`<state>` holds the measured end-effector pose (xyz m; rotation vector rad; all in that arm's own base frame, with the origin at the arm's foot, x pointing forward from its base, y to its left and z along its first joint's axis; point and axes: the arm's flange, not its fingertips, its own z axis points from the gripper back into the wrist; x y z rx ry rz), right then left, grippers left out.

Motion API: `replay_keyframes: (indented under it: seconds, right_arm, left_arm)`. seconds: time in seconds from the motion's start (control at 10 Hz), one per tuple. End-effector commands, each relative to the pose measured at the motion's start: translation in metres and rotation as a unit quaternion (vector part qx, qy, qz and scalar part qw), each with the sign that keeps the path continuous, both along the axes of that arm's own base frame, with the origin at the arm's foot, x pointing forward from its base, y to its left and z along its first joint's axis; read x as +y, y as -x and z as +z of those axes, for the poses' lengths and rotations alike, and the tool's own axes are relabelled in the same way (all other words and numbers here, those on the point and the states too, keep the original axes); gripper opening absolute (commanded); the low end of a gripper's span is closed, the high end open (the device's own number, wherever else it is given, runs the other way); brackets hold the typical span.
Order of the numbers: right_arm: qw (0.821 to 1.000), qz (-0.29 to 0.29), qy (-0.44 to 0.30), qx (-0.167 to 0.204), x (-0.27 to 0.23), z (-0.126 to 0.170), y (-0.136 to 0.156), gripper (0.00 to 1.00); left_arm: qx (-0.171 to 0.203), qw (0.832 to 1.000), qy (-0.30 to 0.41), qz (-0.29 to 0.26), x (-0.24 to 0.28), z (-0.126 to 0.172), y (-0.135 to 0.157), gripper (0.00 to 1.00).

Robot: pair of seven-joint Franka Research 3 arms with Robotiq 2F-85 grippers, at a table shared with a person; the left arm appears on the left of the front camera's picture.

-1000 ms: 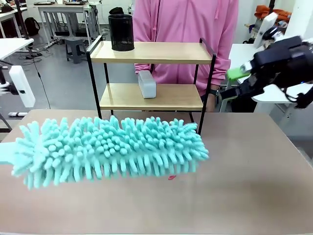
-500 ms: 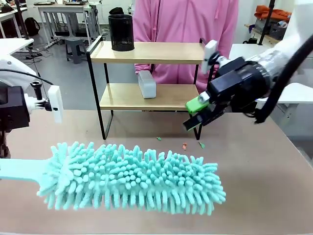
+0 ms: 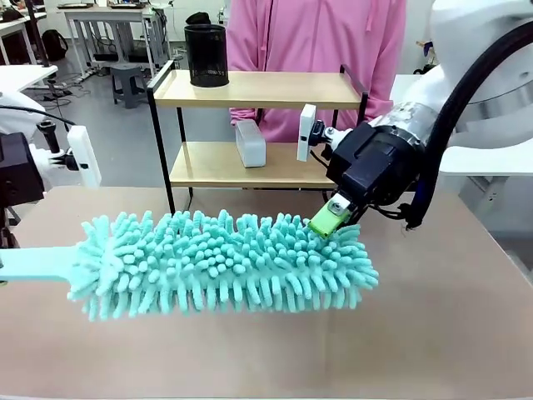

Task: Clean the shelf.
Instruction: Hand the Duster back to the human.

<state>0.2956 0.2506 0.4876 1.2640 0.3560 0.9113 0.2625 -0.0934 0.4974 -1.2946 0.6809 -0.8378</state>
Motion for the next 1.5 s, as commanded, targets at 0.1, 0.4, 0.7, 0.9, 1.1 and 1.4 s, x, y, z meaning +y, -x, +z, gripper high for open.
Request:
replay_keyframes:
  seconds: [0.1,0.4,0.7,0.9,1.1,1.4]
  right_arm:
    - [1.0,0.017,-0.002,0.001,-0.0017,0.0054,-0.0044,1.0]
    - [1.0,0.017,0.009,0.007,-0.0001,0.0039,-0.0057,1.0]
    - [1.0,0.022,0.014,0.006,0.0008,0.003,-0.0044,0.91]
    - [0.999,0.025,0.018,0.008,0.0017,0.0038,-0.0039,0.31]
    - [0.999,0.03,0.024,0.012,0.0043,0.0019,-0.0041,0.0]
    - [0.999,0.039,0.028,0.019,0.0036,0.0016,-0.0032,0.0]
  left_arm:
    - [0.0,1.0,0.018,0.01,-0.0087,0.0001,-0.0037,0.13]
    - [-0.003,1.0,0.02,0.013,-0.0087,0.001,-0.0059,0.13]
    - [0.002,1.0,0.022,0.013,-0.0099,-0.0003,-0.0041,0.13]
    - [0.001,1.0,0.026,0.014,-0.0088,0.0015,-0.0054,0.13]
    - [0.002,1.0,0.027,0.015,-0.0089,0.0009,-0.0061,0.13]
    - [-0.001,0.999,0.023,0.03,-0.0086,0.0,-0.0074,0.13]
